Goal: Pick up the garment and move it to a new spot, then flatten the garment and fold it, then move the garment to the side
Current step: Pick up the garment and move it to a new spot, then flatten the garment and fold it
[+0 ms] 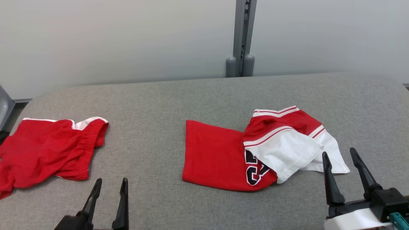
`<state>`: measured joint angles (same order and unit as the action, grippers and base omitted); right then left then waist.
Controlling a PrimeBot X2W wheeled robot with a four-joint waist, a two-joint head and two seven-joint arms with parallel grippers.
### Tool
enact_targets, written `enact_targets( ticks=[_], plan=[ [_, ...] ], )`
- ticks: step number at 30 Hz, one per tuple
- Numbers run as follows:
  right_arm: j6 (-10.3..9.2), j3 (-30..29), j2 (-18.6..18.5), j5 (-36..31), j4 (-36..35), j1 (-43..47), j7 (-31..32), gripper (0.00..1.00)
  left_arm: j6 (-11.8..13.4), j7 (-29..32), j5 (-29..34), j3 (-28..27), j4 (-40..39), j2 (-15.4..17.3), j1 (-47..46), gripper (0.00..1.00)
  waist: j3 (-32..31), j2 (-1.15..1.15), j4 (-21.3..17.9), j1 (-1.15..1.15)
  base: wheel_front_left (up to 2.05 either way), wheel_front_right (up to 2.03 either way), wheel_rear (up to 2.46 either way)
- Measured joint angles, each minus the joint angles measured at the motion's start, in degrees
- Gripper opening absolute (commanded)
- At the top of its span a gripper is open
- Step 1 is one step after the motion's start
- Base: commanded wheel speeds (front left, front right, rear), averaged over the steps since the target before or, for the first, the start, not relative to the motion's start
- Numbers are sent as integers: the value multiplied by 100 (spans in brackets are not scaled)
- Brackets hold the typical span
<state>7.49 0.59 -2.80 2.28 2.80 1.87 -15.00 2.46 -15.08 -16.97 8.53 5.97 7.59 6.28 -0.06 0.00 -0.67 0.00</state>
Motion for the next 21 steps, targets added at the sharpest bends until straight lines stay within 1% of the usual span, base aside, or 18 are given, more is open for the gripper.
enact_targets(
  ticks=[3, 6, 8, 11, 16, 21],
  plan=[
    [0, -12, 3, -10, 53, 64, 1, 100, -98, 0, 94, -326, -147, -97, 361, 100, -114, 0, 41, 0, 0, 0, 0],
    [0, -105, 0, -4, 122, 116, 1, 100, -238, 0, 192, -616, -227, -164, 625, 100, -130, 0, -8, 0, 0, 0, 0],
    [0, -172, 2, 10, 148, 165, 1, 100, -356, 0, 279, -771, -271, -208, 744, 100, -139, 0, -53, 0, 0, 0, 0],
    [0, -208, 1, 24, 209, 216, 0, 100, -456, 0, 390, -980, -305, -272, 816, 100, -124, 0, -121, 0, 0, 0, 0],
    [0, -212, 2, 41, 266, 218, 1, 100, -602, 0, 493, -1200, -343, -358, 824, 100, -87, 0, -205, 0, 0, 0, 0],
    [0, -207, 2, 74, 289, 190, 1, 100, -722, 0, 615, -1272, -342, -414, 758, 100, -46, 0, -245, 0, 0, 0, 0]
  ],
)
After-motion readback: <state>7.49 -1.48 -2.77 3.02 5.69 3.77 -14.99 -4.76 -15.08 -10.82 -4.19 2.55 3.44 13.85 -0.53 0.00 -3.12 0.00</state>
